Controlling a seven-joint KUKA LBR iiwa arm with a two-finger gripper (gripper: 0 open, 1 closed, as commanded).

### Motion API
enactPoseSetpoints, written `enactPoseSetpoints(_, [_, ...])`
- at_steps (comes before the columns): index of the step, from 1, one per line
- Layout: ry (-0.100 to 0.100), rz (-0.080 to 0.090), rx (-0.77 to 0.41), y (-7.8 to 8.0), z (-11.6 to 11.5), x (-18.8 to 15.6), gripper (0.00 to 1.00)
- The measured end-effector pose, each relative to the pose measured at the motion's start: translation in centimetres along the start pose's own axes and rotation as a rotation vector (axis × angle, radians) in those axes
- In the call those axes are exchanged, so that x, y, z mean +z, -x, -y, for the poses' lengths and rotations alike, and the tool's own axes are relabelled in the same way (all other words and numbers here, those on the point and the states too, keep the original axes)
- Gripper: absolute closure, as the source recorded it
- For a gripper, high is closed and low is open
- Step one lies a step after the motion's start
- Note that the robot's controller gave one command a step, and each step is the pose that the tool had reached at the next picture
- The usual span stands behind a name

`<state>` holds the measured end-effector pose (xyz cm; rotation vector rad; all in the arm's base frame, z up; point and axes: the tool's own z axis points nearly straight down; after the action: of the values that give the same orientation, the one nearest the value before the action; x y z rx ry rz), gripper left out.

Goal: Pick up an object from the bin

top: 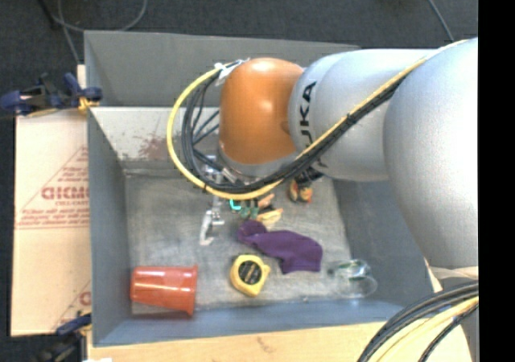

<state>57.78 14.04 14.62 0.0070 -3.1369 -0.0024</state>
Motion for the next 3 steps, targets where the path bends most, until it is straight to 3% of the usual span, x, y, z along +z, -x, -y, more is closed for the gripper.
enactPoseSetpoints(1, [0.001, 0.008, 0.003, 0.2, 0.0, -0.4, 0.00])
enactPoseSetpoints(2, [0.000, 0.013, -0.036, -4.3, 3.6, 2.6, 0.00])
enactPoseSetpoints(3, [-0.006, -0.003, -0.214, -7.7, 5.0, 1.6, 0.00])
